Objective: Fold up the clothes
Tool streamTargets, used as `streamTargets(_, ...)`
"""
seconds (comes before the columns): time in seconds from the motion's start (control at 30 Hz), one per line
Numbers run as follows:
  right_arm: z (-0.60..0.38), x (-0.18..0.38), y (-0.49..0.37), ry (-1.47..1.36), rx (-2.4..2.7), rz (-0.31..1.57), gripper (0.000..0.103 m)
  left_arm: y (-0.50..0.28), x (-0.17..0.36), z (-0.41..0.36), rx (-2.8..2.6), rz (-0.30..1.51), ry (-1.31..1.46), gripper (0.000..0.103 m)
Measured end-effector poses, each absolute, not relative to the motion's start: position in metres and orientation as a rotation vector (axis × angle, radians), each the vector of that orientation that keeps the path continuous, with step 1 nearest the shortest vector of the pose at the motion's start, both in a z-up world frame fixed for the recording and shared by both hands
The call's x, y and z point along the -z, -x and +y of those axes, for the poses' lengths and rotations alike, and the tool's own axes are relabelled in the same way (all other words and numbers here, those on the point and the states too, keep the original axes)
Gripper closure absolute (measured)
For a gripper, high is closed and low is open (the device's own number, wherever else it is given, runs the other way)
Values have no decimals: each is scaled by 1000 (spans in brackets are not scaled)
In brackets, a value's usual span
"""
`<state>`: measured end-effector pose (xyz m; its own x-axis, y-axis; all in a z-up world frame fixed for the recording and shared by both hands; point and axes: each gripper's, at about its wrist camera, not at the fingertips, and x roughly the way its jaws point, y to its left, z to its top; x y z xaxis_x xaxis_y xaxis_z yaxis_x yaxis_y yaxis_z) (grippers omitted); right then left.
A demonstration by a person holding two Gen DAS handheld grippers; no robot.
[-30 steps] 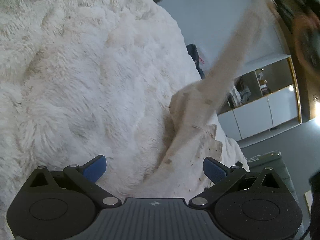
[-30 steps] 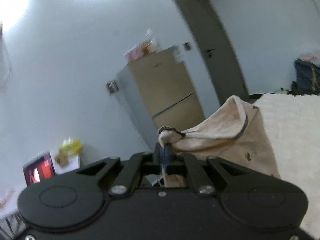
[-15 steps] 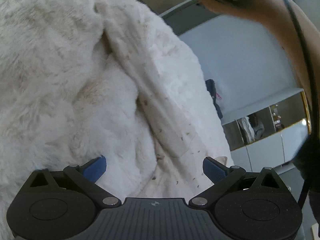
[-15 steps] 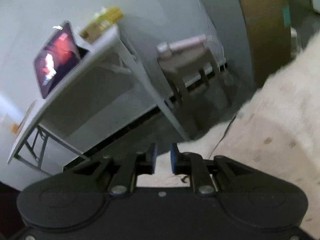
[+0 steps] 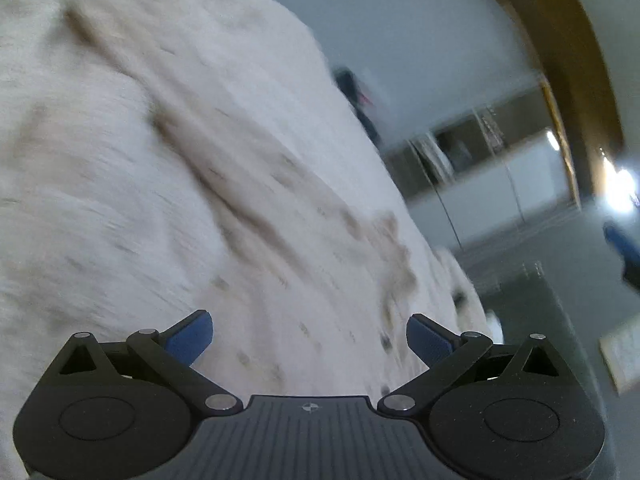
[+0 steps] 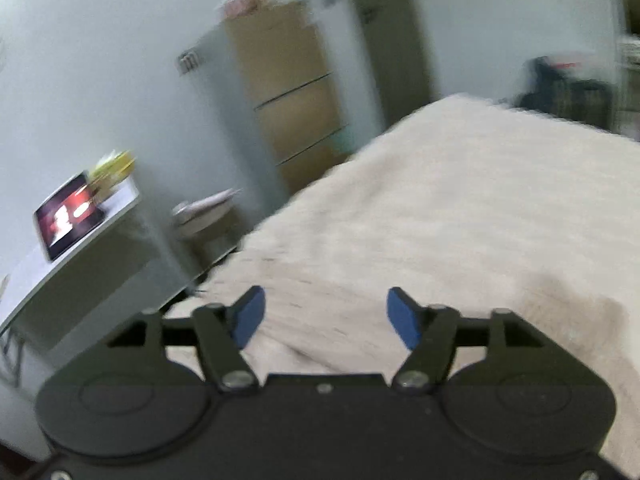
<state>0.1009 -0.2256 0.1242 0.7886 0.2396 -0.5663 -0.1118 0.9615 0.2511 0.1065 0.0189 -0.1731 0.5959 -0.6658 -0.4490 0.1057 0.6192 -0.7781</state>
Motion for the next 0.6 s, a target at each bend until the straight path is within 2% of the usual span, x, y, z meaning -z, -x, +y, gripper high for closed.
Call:
streamTargets(0.03, -236, -121, -72, -206, -149, 626, 19, -103, 170, 14, 532, 817, 745, 1)
streamTargets(0.07, -247, -114, -38, -196, -99, 614, 17, -96, 163, 7, 578, 816, 683, 1)
streamTargets(0.2, -265, -61, 58, -130, 33, 666, 16, -60, 127, -24, 780, 788, 379, 1)
streamTargets(0.27, -252, -22, 83, -107, 10, 741, 16, -43, 111, -56, 878, 788, 114, 1)
streamTargets(0.37, -225, 45, 100, -56, -75, 855, 22, -14, 100, -90, 899, 764, -220, 1)
streamTargets(0.43, -198, 81, 97, -20, -141, 902, 31, -1, 105, -92, 912, 809, -284, 1)
streamTargets(0.6, -137, 141, 58, 89, -254, 864, 37, 19, 122, -93, 882, 892, -395, 1)
